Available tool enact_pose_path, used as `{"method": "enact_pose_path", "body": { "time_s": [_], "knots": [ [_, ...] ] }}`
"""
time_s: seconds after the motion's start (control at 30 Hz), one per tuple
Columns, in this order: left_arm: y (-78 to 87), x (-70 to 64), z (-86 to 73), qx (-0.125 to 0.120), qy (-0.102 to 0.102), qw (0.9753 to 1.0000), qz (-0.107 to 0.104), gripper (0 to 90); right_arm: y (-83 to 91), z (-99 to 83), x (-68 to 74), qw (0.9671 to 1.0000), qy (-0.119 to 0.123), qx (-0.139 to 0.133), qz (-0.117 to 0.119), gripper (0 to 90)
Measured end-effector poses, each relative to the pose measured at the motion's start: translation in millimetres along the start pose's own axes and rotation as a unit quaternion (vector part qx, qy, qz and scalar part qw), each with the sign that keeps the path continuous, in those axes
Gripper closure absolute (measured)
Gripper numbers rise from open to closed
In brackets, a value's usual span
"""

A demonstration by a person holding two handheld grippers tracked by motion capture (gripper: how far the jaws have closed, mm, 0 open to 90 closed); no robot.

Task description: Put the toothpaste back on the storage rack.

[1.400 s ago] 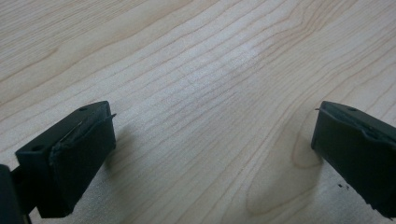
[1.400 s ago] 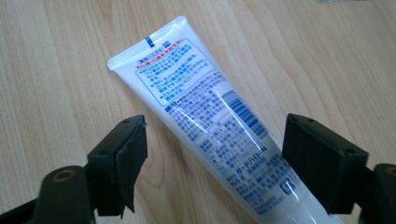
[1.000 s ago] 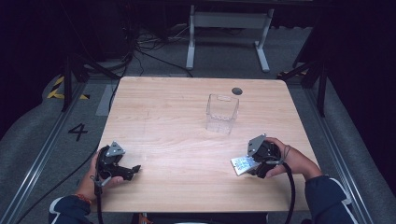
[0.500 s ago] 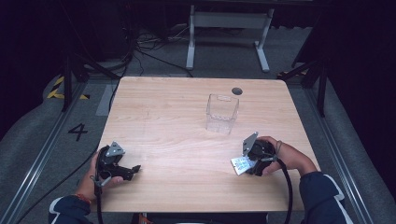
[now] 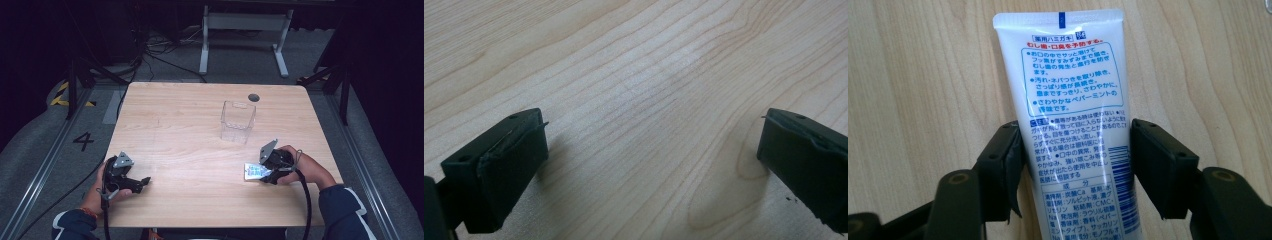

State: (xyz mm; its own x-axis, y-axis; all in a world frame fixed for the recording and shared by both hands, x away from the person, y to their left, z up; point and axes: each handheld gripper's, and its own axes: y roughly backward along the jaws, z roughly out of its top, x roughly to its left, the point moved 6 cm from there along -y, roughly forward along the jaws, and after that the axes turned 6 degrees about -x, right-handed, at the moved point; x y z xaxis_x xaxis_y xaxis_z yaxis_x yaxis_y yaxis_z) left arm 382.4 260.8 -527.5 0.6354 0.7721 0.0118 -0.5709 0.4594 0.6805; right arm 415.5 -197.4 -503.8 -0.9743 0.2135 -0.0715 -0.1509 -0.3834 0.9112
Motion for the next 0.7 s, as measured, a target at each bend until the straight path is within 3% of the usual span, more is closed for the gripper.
{"method": "enact_pose_path", "body": {
  "time_s": [0.23, 0.4, 0.7],
  "knots": [
    [0.0, 0.0, 0.0, 0.0, 0.0, 1.0, 0.0, 0.3, -1.6, -0.1, -3.2, 0.9992, -0.025, -0.004, 0.032, 40.5],
    [-0.1, -0.5, -0.2, -0.001, 0.002, 1.0, -0.001, 0.4, -0.2, 0.4, -1.0, 0.9993, -0.025, 0.006, 0.029, 46.3],
    [-0.2, 0.4, 0.2, -0.001, -0.004, 1.0, 0.0, 0.4, 7.3, -6.0, -2.0, 0.9983, -0.03, -0.044, 0.025, 58.9]
  ]
}}
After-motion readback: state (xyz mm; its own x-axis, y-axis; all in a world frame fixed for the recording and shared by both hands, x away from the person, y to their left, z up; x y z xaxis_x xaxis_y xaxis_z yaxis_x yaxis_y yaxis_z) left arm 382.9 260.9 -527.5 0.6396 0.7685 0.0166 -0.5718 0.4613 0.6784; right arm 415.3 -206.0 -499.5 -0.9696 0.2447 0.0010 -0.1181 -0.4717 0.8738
